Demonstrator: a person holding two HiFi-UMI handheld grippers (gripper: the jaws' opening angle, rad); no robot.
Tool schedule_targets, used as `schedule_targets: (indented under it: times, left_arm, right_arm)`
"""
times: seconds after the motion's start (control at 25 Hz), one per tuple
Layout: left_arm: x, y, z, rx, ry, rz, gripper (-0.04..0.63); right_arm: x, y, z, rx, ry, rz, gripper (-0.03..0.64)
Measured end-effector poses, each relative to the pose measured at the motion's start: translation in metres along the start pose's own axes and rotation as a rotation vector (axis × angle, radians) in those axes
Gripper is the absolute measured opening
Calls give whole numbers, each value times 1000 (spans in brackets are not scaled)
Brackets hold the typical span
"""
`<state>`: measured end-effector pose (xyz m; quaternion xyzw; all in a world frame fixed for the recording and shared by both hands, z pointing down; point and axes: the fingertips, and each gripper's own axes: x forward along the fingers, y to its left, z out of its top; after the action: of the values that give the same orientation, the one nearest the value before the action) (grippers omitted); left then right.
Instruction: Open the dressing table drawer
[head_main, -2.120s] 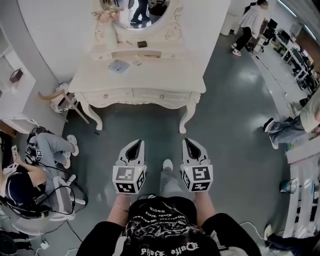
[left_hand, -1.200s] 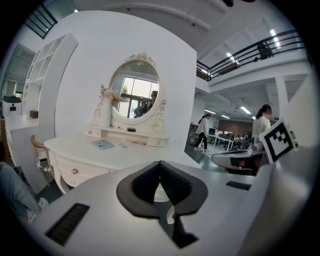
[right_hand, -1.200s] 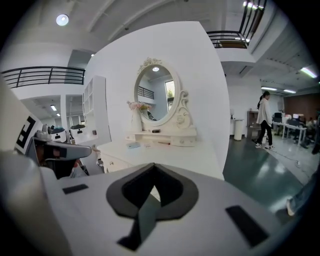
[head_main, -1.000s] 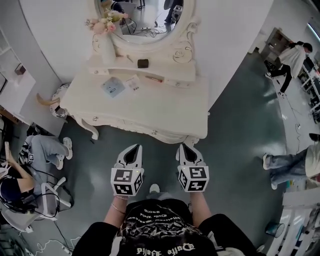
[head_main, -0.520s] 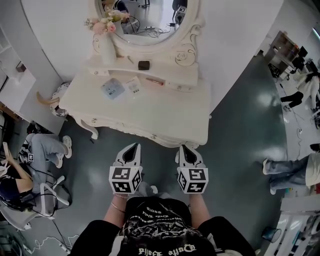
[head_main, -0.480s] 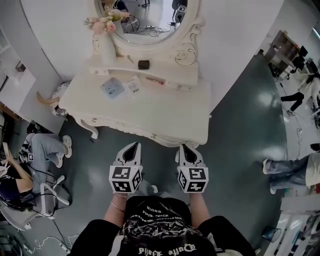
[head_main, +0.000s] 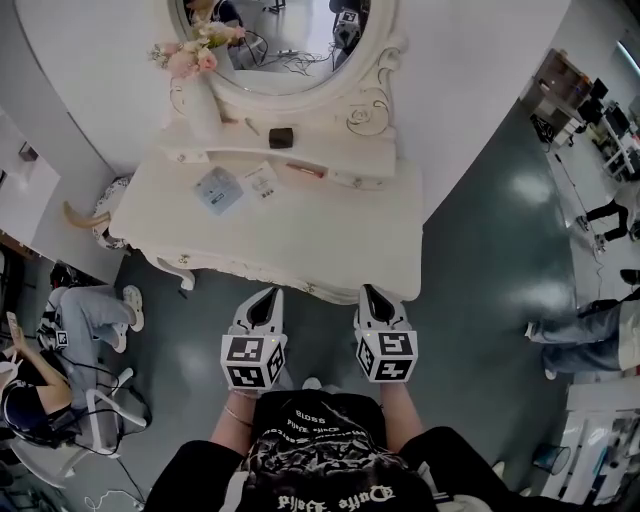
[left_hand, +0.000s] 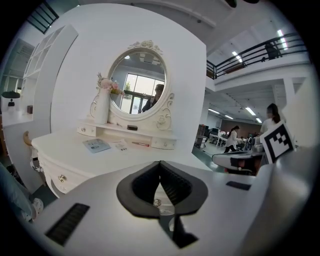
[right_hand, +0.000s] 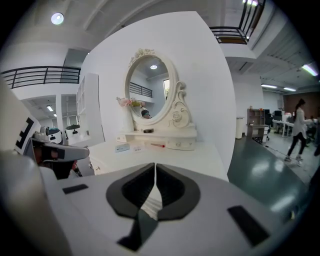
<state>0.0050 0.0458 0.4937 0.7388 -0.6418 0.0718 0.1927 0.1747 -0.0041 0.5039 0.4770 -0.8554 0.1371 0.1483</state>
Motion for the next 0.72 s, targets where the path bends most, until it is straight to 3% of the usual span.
schedule_targets:
  times: [0.72]
  left_arm:
    - [126, 119, 74, 24, 55, -145, 15]
  right_arm:
    - [140, 2, 56, 72, 29, -189, 11]
